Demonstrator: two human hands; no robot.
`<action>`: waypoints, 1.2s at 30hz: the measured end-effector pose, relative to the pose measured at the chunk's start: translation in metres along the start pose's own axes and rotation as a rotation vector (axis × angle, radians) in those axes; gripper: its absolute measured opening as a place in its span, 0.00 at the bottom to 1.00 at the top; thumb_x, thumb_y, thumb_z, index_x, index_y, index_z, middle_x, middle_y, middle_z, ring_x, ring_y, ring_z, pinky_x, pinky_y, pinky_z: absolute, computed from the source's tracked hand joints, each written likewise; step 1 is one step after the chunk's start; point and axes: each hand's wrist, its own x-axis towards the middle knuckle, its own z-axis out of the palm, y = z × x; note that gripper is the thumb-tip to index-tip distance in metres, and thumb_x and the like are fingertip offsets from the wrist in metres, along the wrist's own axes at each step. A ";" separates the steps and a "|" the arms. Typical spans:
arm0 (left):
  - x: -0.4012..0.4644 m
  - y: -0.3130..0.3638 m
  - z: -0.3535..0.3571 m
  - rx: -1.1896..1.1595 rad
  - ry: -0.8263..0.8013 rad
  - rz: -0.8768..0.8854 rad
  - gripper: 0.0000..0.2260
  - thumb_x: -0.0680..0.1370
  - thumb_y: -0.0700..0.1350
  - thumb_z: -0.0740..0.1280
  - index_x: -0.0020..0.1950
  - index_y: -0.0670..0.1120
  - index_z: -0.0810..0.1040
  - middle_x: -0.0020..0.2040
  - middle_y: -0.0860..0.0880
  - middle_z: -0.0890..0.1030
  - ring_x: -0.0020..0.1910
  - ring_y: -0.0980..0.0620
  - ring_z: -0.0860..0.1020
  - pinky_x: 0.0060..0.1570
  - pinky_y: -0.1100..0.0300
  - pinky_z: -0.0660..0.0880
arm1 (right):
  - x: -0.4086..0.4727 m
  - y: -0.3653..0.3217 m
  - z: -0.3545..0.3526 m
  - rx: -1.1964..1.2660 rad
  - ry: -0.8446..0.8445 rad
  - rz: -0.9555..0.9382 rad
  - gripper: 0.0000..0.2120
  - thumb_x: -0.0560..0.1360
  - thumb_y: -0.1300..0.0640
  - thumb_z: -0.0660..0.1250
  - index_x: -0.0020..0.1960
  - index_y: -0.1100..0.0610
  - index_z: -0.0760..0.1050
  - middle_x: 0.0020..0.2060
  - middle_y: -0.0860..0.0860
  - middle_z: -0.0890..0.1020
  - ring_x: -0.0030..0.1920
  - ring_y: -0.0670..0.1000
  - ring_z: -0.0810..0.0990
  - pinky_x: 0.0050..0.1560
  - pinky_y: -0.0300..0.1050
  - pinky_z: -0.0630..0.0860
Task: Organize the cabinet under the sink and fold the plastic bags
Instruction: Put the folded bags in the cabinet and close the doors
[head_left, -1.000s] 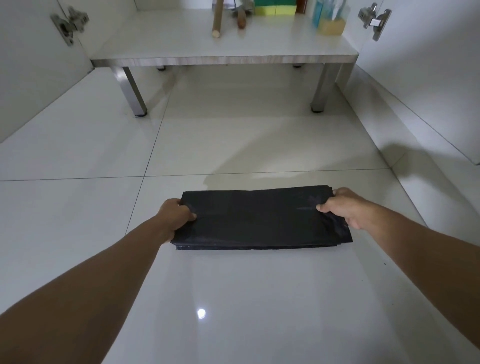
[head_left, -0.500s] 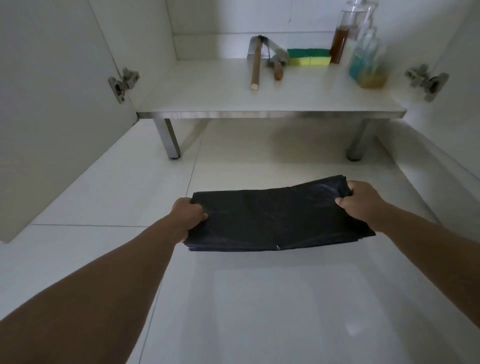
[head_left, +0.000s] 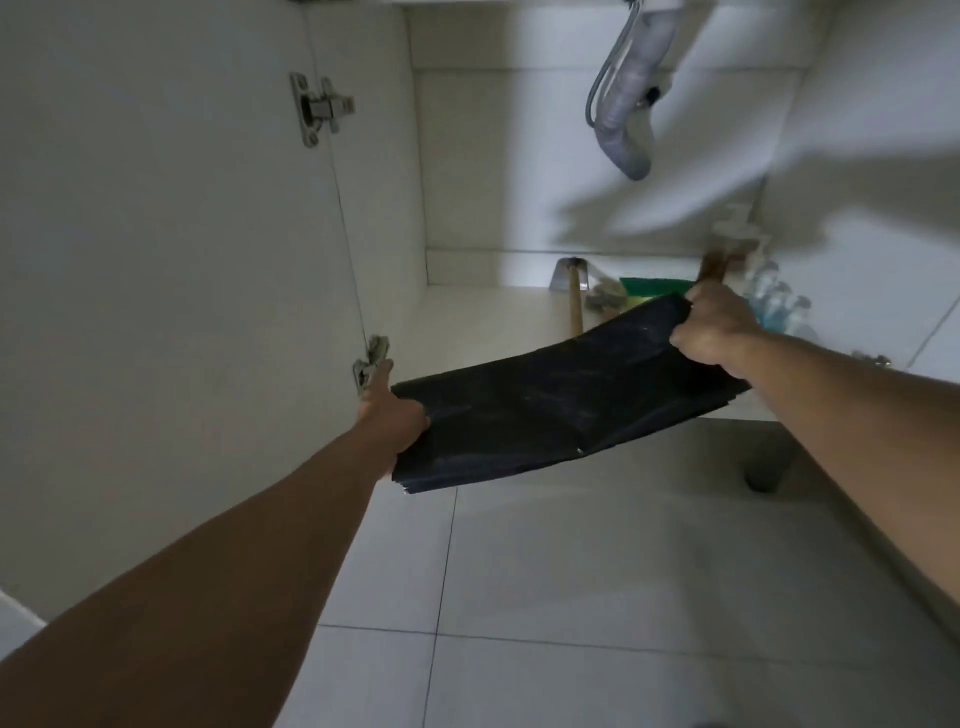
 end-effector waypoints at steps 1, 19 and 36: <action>0.007 0.002 0.000 -0.017 0.003 0.013 0.36 0.76 0.30 0.65 0.77 0.56 0.59 0.74 0.45 0.62 0.50 0.53 0.66 0.35 0.64 0.67 | 0.011 -0.008 0.002 0.002 0.035 -0.017 0.26 0.75 0.66 0.67 0.72 0.64 0.64 0.60 0.62 0.76 0.60 0.62 0.76 0.56 0.49 0.74; 0.206 -0.007 0.056 0.005 0.314 -0.162 0.18 0.75 0.34 0.70 0.63 0.48 0.78 0.59 0.47 0.75 0.43 0.53 0.74 0.53 0.58 0.76 | 0.282 -0.133 0.171 -0.257 -0.178 -0.569 0.09 0.79 0.59 0.60 0.53 0.65 0.72 0.55 0.62 0.77 0.57 0.63 0.77 0.56 0.53 0.74; 0.275 -0.040 0.120 0.595 0.331 -0.107 0.23 0.76 0.47 0.69 0.71 0.46 0.70 0.66 0.43 0.73 0.64 0.45 0.71 0.60 0.56 0.69 | 0.364 -0.168 0.326 -0.451 -0.323 -0.746 0.42 0.79 0.45 0.63 0.80 0.50 0.37 0.79 0.52 0.35 0.78 0.60 0.35 0.74 0.70 0.40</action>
